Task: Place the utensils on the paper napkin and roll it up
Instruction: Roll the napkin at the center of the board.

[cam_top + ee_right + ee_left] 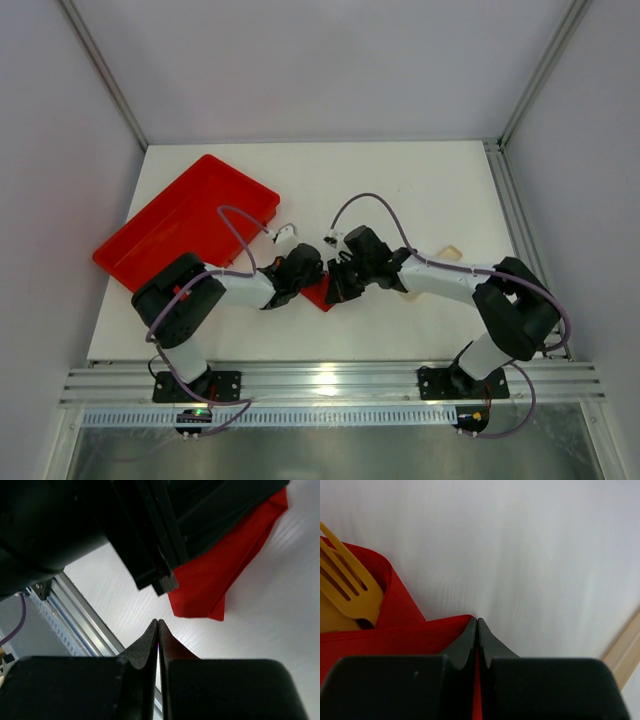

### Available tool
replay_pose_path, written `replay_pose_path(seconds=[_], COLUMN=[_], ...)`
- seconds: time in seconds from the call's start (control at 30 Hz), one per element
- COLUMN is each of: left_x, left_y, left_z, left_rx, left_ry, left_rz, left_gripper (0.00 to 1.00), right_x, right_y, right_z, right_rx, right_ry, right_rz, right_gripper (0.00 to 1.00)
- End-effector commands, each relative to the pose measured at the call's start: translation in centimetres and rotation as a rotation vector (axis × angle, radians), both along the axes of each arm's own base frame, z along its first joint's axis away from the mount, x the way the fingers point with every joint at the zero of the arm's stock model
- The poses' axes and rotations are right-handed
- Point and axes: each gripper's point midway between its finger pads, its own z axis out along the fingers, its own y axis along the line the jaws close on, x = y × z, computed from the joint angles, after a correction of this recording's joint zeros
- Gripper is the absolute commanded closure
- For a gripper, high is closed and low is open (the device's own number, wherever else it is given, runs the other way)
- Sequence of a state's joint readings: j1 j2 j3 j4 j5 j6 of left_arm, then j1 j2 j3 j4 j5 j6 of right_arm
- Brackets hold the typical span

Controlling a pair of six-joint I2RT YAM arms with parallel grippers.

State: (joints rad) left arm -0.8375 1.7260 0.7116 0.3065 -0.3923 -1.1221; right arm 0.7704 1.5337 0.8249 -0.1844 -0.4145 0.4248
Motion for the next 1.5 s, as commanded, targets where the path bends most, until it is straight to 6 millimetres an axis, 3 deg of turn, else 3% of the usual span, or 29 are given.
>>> replay_pose_path(seconds=[0.0, 0.2, 0.57, 0.8, 1.03, 1.37, 1.43, 1.47], left_x=[-1.0, -1.1, -1.4, -1.2, -1.2, -0.6, -0.5, -0.5], left_y=[1.7, 1.4, 1.0, 0.8, 0.9, 0.3, 0.5, 0.6], left_z=[-2.2, -2.1, -2.2, -1.6, -1.3, 1.0, 1.6, 2.1], left_rx=[0.077, 0.065, 0.042, 0.037, 0.047, 0.075, 0.092, 0.095], left_ry=[0.044, 0.039, 0.035, 0.023, 0.014, -0.045, -0.059, -0.066], left_rz=[0.006, -0.011, -0.035, -0.044, -0.053, -0.113, -0.121, -0.122], left_gripper=[1.0, 1.0, 1.0, 1.0, 1.0, 1.0, 0.91, 0.8], right_x=[1.1, 1.9, 3.0, 2.2, 1.5, 0.6, 0.5, 0.3], right_y=[2.9, 3.8, 3.3, 2.2, 1.4, 0.4, 0.3, 0.1], right_z=[1.8, 0.7, -0.8, -4.1, -6.1, -8.8, -9.1, -9.4], right_rx=[0.14, 0.179, 0.289, 0.249, 0.238, 0.183, 0.177, 0.172], right_ry=[-0.004, 0.025, 0.095, 0.164, 0.232, 0.294, 0.303, 0.311], right_rz=[0.047, 0.056, 0.025, -0.009, -0.036, -0.074, -0.078, -0.082], right_gripper=[0.96, 0.96, 0.96, 0.96, 0.96, 0.96, 0.96, 0.96])
